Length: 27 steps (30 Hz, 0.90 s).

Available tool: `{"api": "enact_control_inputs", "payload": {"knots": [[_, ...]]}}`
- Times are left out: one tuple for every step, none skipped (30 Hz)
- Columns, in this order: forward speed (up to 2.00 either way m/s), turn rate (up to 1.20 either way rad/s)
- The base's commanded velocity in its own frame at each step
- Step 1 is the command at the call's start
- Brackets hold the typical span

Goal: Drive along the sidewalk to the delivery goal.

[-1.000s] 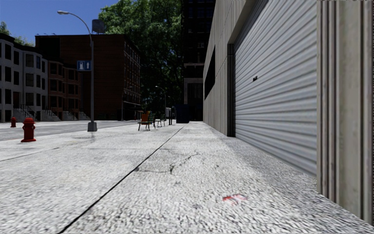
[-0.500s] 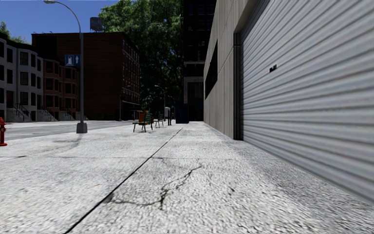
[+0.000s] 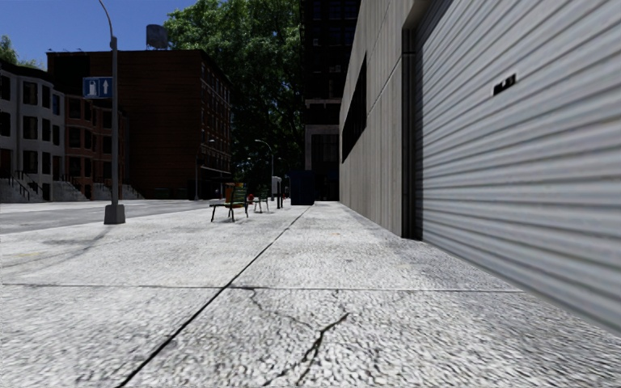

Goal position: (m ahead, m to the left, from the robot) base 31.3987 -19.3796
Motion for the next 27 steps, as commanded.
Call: {"api": "enact_control_inputs", "payload": {"knots": [[2.0,0.0],[2.0,0.0],[2.0,0.0],[2.0,0.0],[2.0,0.0],[2.0,0.0],[2.0,0.0],[2.0,0.0],[2.0,0.0],[2.0,0.0],[2.0,0.0],[2.0,0.0],[2.0,0.0],[2.0,0.0],[2.0,0.0],[2.0,0.0],[2.0,0.0],[2.0,0.0],[2.0,0.0],[2.0,0.0],[2.0,0.0],[2.0,0.0],[2.0,0.0],[2.0,0.0],[2.0,0.0],[2.0,0.0],[2.0,0.0]]}}
